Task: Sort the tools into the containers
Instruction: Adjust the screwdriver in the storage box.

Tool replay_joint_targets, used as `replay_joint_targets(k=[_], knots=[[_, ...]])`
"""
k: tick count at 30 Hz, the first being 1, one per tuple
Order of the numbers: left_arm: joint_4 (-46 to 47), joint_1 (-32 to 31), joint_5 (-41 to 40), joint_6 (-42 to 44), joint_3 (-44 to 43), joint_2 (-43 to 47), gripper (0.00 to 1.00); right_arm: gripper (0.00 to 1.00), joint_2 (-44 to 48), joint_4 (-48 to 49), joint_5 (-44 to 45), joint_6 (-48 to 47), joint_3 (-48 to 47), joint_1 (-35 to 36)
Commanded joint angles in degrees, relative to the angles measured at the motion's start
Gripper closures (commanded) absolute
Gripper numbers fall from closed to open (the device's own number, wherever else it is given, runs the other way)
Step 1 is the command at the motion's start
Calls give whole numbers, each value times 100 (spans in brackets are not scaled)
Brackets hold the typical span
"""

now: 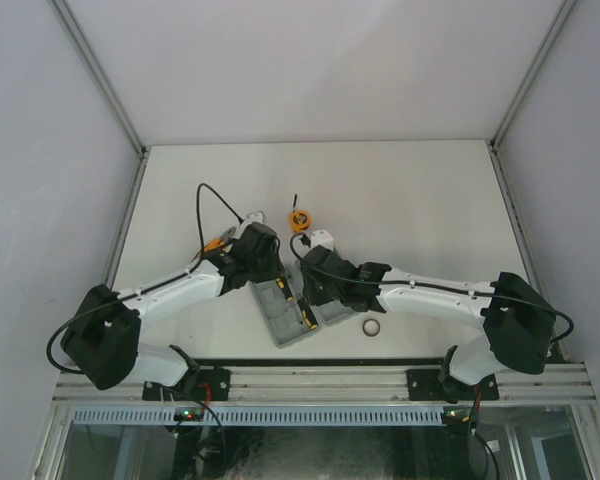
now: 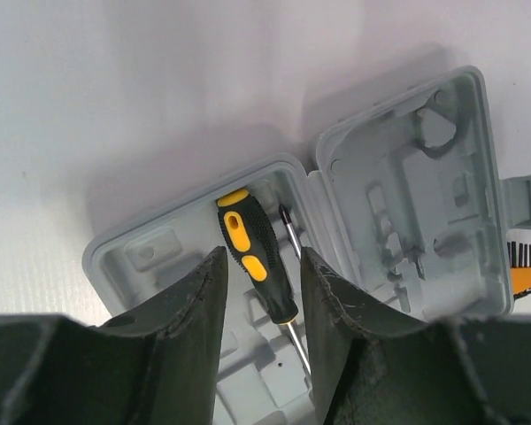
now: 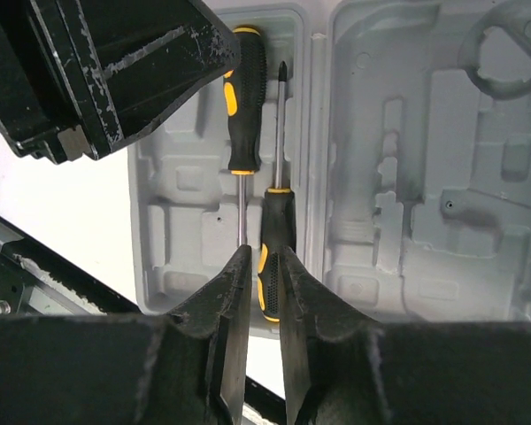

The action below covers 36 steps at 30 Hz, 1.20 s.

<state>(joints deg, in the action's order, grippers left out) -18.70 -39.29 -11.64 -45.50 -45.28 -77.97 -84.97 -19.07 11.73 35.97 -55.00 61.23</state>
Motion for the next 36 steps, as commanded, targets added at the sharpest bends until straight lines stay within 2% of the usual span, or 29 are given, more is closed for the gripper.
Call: replay_joint_targets(k=[1, 9, 30, 36], knots=[[101, -124, 61, -25, -274, -80, 58, 83, 244, 163, 203, 212, 32, 20], [68, -259, -20, -351, -94, -242, 60, 84, 189, 124, 223, 296, 59, 21], [68, -299, -11, -340, -285, -790, 66, 86, 63, 191, 84, 398, 67, 74], [93, -299, -12, -345, -312, -899, 68, 88, -108, 308, -195, 403, 125, 141]])
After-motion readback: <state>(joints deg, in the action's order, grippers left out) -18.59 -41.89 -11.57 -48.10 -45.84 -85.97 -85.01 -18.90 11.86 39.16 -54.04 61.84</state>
